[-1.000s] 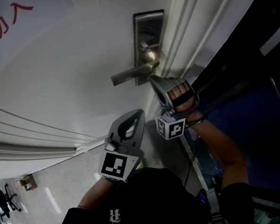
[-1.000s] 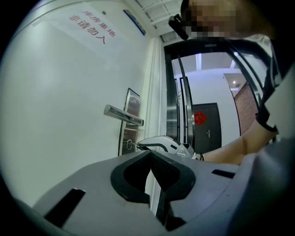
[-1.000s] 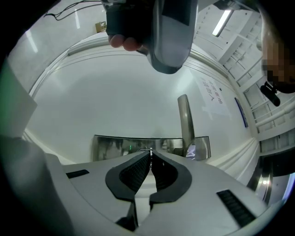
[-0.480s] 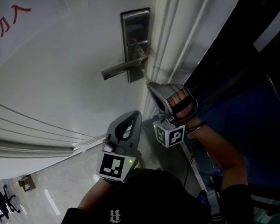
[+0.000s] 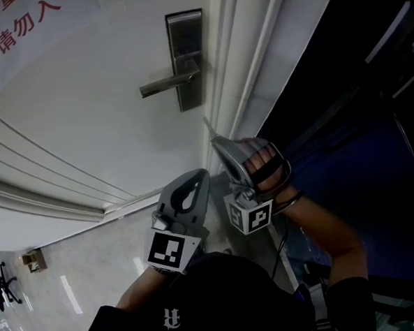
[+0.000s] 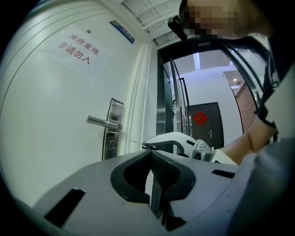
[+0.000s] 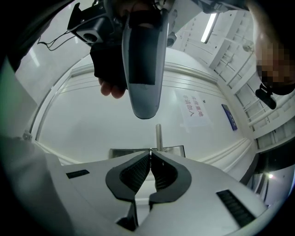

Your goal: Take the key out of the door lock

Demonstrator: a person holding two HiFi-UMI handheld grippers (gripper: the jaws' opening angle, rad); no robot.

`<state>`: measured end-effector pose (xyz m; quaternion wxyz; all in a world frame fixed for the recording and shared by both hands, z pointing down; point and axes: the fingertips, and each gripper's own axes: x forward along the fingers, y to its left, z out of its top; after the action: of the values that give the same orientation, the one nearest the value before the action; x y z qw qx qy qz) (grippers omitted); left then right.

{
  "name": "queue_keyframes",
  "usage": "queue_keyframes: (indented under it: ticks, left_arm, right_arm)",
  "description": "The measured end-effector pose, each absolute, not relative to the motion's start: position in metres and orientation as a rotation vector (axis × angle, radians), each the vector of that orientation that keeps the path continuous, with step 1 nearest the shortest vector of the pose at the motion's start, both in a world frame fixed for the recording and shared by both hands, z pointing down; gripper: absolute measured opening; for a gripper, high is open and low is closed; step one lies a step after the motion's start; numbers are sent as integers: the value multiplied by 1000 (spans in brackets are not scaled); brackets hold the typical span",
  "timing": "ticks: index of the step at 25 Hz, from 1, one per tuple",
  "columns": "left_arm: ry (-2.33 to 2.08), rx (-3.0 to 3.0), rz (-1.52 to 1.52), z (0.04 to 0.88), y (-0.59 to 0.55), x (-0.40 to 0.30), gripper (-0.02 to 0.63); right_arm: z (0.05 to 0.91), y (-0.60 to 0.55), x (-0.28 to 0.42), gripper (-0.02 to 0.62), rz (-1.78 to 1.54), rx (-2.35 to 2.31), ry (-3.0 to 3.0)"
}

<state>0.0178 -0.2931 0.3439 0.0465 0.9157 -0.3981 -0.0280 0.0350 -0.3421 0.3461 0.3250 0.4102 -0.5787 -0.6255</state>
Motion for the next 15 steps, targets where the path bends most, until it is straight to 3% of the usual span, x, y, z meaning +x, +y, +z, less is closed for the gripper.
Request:
queue_keyframes:
  ticks: [15]
  left_arm:
    - [-1306,2782,-118,331,-208,35,6]
  right_arm:
    - [336,-244,48,21,-1647,1053,-1583]
